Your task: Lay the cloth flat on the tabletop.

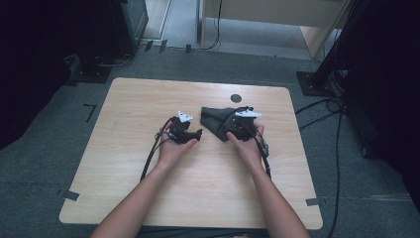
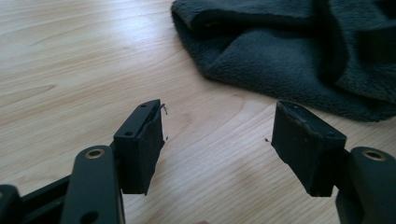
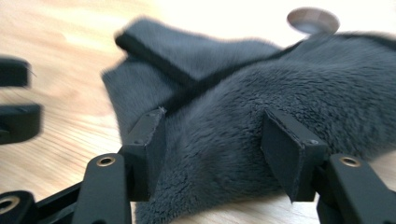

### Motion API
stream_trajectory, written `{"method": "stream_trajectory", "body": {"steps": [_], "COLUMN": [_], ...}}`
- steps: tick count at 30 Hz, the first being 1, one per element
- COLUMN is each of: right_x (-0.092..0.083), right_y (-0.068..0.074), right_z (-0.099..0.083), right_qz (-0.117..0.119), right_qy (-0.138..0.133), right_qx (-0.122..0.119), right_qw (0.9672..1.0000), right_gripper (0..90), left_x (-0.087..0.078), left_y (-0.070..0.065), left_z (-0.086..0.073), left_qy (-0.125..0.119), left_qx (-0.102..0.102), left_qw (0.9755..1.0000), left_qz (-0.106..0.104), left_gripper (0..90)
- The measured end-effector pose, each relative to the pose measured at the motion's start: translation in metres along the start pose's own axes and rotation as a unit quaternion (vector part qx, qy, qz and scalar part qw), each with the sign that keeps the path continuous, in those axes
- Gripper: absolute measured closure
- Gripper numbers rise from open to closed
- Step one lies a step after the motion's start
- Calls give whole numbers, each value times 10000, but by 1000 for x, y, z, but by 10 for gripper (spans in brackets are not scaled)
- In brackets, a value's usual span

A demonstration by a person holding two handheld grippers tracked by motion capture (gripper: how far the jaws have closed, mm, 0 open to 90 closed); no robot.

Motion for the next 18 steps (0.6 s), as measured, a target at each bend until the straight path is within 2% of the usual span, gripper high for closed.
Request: {"method": "stream_trajectory", "body": {"steps": [1, 2, 4, 5, 6, 8, 9, 10, 13, 14, 15, 16, 17, 18], "right_x": [0, 3, 9, 10, 10, 8, 8, 6, 4, 2, 2, 1, 0, 0], "right_y": [0, 0, 1, 3, 3, 6, 6, 11, 18, 27, 27, 38, 43, 43], "right_z": [0, -1, -3, -4, -4, -4, -4, -6, -8, -11, -11, -13, -14, -14], "right_qz": [0, -56, -181, -214, -214, -9, -9, 191, 362, 602, 602, 853, 946, 946], "right_qy": [0, 20, 72, 102, 102, 143, 143, 159, 148, 114, 114, 74, 85, 85], "right_qx": [0, -19, -90, -231, -231, -324, -324, -455, -575, -757, -757, -997, -1073, -1073], "right_qw": [10000, 10000, 9998, 9995, 9995, 9994, 9994, 9987, 9976, 9952, 9952, 9913, 9897, 9897], "right_gripper": [421, 462, 588, 712, 712, 798, 798, 809, 812, 815, 815, 815, 815, 815], "left_x": [0, 1, 3, 3, 4, 6, 6, 7, 7, 7, 7, 7, 7, 7], "left_y": [0, -2, -5, -6, -7, -8, -8, -8, -7, -7, -7, -5, -5, -5], "left_z": [0, 1, 1, 2, 2, 1, 1, 1, 0, 0, 0, 1, 1, 1], "left_qy": [0, -2, -5, 11, 2, 2, 2, 27, 81, 78, 78, 79, 79, 67], "left_qx": [0, 23, 48, 60, 62, 41, 41, 23, -78, -103, -103, -83, -83, -95], "left_qw": [10000, 10000, 10000, 10000, 10000, 10000, 10000, 10000, 9998, 9997, 9997, 9998, 9998, 9998], "left_qz": [0, -1, -14, -21, -20, -75, -75, -87, -190, -184, -184, -157, -157, -154], "left_gripper": [346, 346, 360, 378, 378, 405, 410, 415, 425, 429, 428, 426, 425, 425]}}
Point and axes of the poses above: each handheld gripper's, and its own axes: x roughly forward along the jaws, z roughly out of its top, y roughly to its left, the point moved 8 cm from there along x, roughly forward along the jaws, and after that the axes turned 1 degree about x, right-handed, at the moved point
